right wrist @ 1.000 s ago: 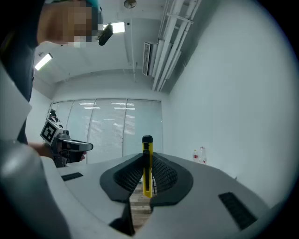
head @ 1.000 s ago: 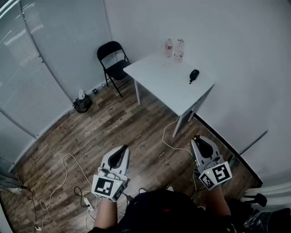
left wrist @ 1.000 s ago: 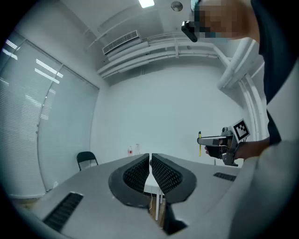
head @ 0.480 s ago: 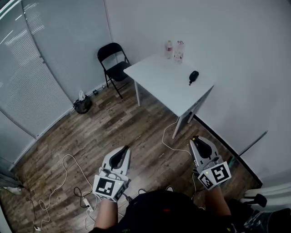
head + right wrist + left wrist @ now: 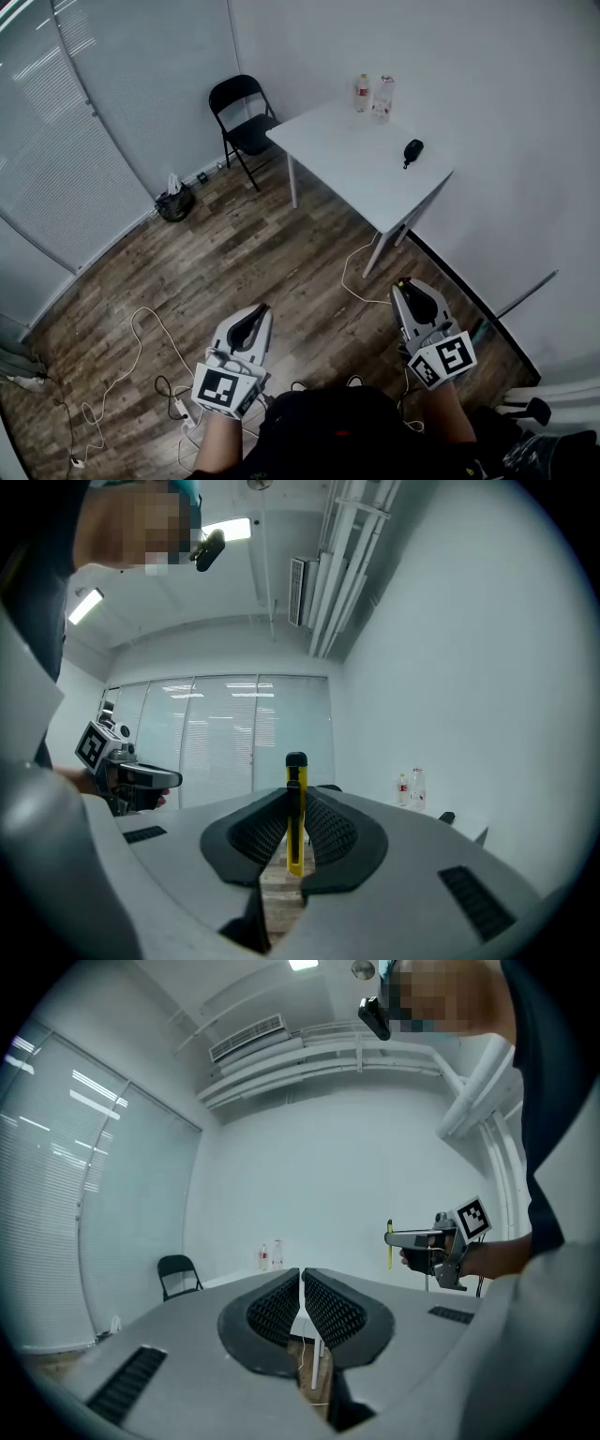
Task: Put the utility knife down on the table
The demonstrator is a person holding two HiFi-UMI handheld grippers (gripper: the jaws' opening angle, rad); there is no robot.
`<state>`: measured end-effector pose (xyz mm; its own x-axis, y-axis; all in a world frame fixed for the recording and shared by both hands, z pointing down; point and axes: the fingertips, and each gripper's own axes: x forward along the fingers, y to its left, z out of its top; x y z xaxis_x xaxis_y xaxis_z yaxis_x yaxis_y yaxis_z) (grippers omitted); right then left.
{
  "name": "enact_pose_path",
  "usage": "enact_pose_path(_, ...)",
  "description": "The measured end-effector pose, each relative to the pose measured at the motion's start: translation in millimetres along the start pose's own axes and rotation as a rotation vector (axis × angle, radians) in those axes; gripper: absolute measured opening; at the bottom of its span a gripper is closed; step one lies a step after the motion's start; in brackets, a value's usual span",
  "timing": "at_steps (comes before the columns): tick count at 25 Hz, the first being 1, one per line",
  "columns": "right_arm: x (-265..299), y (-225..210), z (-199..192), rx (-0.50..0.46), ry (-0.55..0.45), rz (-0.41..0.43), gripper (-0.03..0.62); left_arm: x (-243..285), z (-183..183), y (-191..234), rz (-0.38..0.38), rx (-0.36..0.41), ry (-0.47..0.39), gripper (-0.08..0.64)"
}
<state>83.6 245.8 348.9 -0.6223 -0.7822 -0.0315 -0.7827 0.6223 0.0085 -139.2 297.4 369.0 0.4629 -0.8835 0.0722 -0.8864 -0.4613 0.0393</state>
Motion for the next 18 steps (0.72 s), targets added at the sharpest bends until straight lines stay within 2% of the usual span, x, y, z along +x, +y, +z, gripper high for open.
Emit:
enact_pose_path(4,15.2,19.6,-5.6,-0.004,0.01,-0.004,0.066,-6.8,-14.6,21.4,-0.016,-0.009,0.02,0.036)
enact_pose_path(11,33.0,20.1,-15.9,-0.001,0.041,-0.037,0.066,5.4,-24.0,40.2,-0.046,-0.024,0.027,0.037)
enact_pose_path(14,41.2,9.4,-17.4,0.004,0.039,-0.077,0.066,16.1,-26.6,51.2,-0.041,-0.034,0.036,0.037)
enact_pose_path(18,59.0,-25.6,-29.1,0.028,0.039,-0.109,0.066,53.9,-31.2,64.8,-0.04,-0.039,0.036,0.036)
